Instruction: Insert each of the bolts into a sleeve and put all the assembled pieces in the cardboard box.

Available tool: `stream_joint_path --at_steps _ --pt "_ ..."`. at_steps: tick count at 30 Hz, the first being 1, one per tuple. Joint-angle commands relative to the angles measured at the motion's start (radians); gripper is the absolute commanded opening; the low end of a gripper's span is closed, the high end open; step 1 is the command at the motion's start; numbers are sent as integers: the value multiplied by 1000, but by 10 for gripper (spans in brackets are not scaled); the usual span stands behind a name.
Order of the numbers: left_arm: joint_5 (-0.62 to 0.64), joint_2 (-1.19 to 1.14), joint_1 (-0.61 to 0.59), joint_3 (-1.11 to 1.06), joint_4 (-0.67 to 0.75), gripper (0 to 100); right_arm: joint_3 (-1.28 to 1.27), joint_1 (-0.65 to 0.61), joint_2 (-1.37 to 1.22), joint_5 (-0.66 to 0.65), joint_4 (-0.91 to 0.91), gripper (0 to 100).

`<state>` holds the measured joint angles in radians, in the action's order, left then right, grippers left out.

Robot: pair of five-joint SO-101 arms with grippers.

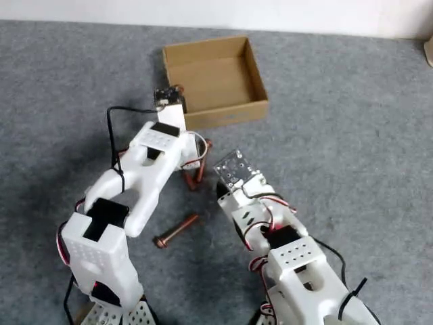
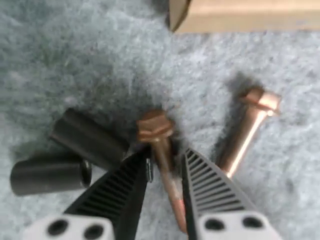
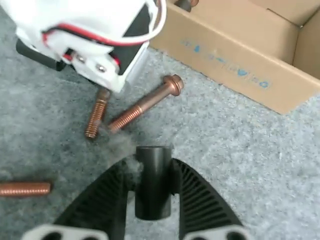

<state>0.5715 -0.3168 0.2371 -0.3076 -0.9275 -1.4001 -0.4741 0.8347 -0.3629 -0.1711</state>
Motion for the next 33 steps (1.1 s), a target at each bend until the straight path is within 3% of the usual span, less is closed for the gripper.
stream_joint_path --at_steps 1,3,11,18,29,33 --pt "2 1 87 -1 -97 79 50 12 2 11 31 5" --pt "-3 4 105 -1 -101 1 48 12 4 11 31 5" --pt "-9 16 101 2 -104 5 48 15 10 11 31 5" --pt "-153 242 33 -59 -100 5 48 13 50 11 31 5" --pt "-147 970 -8 -338 -89 5 -269 12 780 58 22 5" --pt "-146 1282 -8 -536 44 5 -377 7 1029 57 -79 5"
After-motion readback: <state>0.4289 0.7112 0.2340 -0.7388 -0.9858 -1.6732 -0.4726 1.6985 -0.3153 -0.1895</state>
